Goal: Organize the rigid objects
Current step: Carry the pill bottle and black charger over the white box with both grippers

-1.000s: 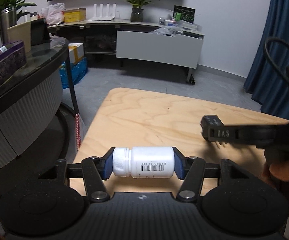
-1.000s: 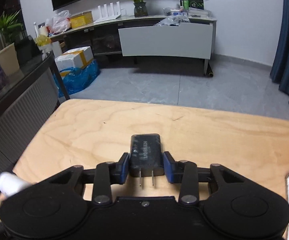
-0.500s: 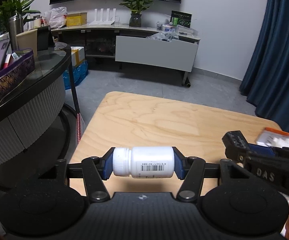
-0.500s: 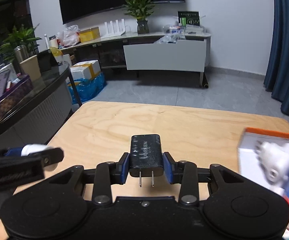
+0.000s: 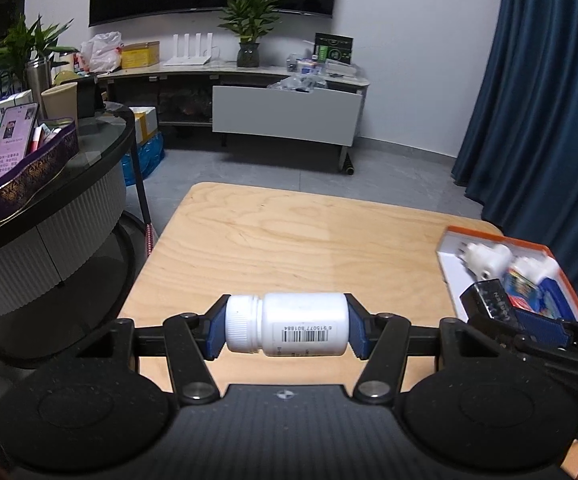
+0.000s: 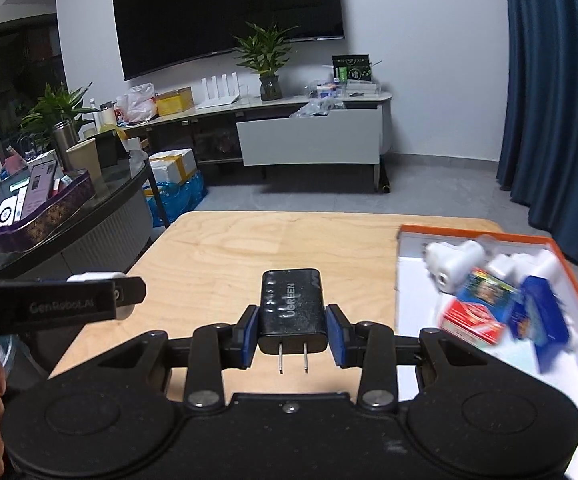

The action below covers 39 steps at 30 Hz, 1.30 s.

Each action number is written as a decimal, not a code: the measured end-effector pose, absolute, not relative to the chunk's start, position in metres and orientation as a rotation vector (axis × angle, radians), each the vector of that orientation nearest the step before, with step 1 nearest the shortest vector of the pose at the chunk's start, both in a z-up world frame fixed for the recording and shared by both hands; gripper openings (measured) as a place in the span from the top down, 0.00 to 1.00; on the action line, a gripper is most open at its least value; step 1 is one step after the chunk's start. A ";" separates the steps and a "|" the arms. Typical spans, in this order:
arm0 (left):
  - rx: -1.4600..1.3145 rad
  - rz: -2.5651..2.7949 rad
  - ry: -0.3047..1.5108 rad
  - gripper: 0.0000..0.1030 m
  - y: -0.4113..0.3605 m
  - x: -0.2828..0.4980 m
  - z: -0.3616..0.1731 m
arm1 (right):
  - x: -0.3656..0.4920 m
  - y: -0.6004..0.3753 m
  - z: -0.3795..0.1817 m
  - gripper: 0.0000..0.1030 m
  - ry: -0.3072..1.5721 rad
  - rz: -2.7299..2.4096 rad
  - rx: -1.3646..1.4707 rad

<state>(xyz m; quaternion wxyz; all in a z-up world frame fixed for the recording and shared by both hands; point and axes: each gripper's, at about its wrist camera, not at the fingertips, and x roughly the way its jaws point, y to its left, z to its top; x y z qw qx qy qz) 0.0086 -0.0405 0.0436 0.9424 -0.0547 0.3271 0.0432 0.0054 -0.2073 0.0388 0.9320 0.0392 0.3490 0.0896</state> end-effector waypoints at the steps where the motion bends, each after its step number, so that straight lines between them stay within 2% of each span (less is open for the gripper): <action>1: -0.110 0.081 0.667 0.44 -0.044 0.005 0.045 | -0.002 -0.212 0.041 0.57 0.713 0.180 0.089; 14: -0.076 0.010 0.636 0.44 -0.080 -0.027 0.054 | -0.065 -0.249 0.060 0.57 0.668 0.116 0.117; 39: -0.019 -0.072 0.604 0.44 -0.126 -0.051 0.060 | -0.100 -0.290 0.071 0.57 0.624 0.024 0.136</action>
